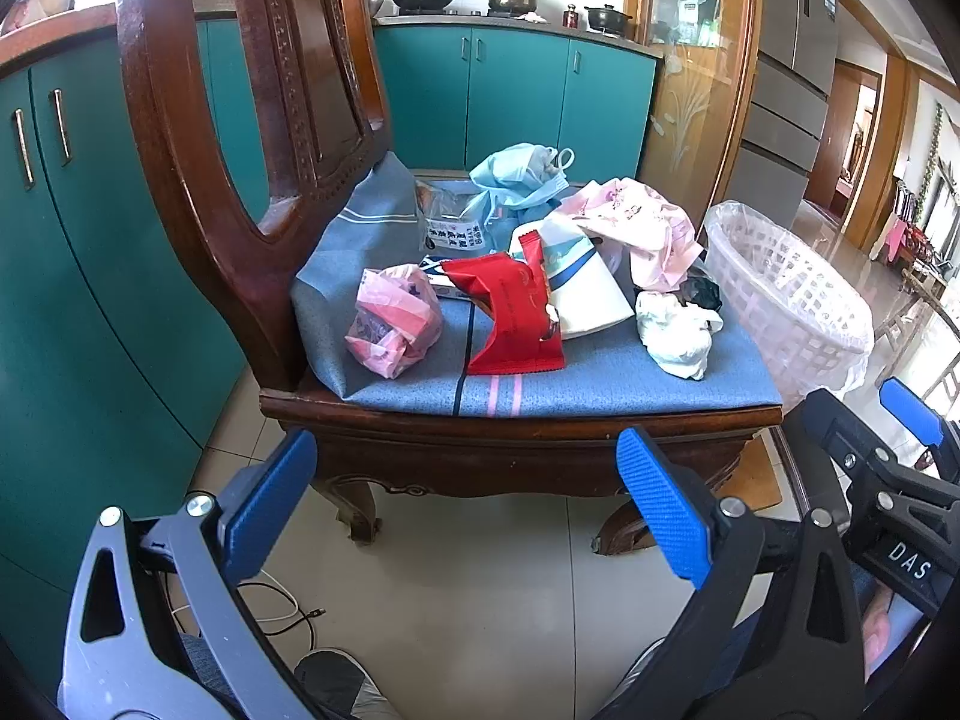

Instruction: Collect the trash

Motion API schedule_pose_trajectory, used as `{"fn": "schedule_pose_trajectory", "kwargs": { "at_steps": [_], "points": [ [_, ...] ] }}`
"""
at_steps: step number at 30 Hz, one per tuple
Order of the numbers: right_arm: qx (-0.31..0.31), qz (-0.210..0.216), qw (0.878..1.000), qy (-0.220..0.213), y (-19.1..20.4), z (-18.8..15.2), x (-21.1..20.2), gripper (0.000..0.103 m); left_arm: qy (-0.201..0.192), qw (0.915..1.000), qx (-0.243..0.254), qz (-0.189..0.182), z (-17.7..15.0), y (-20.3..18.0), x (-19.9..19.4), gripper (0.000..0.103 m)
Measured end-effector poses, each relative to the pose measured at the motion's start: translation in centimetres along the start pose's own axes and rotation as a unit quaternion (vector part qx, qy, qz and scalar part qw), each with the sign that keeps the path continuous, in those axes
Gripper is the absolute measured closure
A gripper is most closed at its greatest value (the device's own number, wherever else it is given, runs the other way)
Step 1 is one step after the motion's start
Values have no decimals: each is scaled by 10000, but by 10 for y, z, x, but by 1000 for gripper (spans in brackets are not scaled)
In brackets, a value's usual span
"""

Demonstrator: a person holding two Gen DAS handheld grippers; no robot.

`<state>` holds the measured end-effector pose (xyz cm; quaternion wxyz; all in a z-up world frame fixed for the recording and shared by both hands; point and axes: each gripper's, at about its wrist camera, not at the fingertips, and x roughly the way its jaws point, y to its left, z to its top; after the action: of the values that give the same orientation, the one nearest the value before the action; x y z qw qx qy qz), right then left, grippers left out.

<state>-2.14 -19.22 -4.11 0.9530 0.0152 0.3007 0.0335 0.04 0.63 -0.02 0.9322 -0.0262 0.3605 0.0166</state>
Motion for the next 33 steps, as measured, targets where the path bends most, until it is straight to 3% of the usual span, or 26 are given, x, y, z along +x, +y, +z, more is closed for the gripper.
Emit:
{"fn": "schedule_pose_trajectory", "kwargs": {
  "at_steps": [33],
  "points": [
    [17, 0, 10000, -11, 0, 1, 0, 3, 61, 10000, 23, 17, -3, 0, 3, 3]
  ]
}}
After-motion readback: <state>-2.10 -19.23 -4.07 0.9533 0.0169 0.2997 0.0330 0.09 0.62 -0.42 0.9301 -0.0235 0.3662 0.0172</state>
